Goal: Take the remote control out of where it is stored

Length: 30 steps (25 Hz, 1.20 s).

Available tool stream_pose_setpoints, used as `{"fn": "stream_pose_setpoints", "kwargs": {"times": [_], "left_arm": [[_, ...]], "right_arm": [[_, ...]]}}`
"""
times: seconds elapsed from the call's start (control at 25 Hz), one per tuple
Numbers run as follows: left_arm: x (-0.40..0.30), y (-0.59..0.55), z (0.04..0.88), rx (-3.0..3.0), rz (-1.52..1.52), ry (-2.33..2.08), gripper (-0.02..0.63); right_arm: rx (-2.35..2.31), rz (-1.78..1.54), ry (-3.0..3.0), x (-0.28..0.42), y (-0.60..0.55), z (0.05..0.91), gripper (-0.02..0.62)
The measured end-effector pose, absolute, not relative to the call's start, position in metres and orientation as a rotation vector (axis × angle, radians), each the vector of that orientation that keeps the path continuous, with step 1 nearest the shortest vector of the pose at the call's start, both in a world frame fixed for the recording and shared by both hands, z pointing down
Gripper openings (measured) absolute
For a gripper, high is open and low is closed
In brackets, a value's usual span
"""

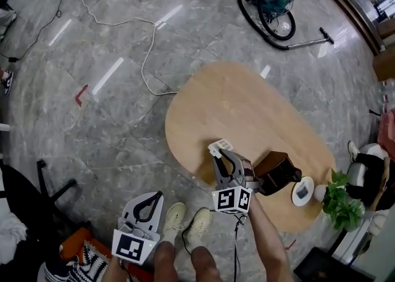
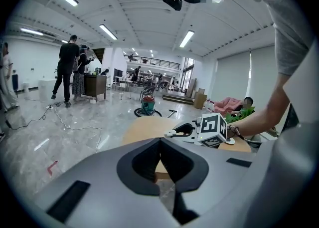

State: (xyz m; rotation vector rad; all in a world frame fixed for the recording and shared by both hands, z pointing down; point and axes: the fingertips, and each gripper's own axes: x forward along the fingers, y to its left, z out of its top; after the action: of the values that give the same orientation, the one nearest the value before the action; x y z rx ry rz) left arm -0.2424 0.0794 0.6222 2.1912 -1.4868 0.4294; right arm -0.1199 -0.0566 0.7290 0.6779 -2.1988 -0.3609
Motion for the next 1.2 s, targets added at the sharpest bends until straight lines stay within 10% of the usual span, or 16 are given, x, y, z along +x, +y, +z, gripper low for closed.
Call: {"fn": "stream_pose_setpoints", "kwargs": {"times": [1.2], "left_arm": [[-0.258, 0.093, 0.658, 2.115, 0.446, -1.487, 0.005]], "right_arm": [[0.655, -0.442, -2.156, -0.137, -0.049, 0.783, 0.137]]}}
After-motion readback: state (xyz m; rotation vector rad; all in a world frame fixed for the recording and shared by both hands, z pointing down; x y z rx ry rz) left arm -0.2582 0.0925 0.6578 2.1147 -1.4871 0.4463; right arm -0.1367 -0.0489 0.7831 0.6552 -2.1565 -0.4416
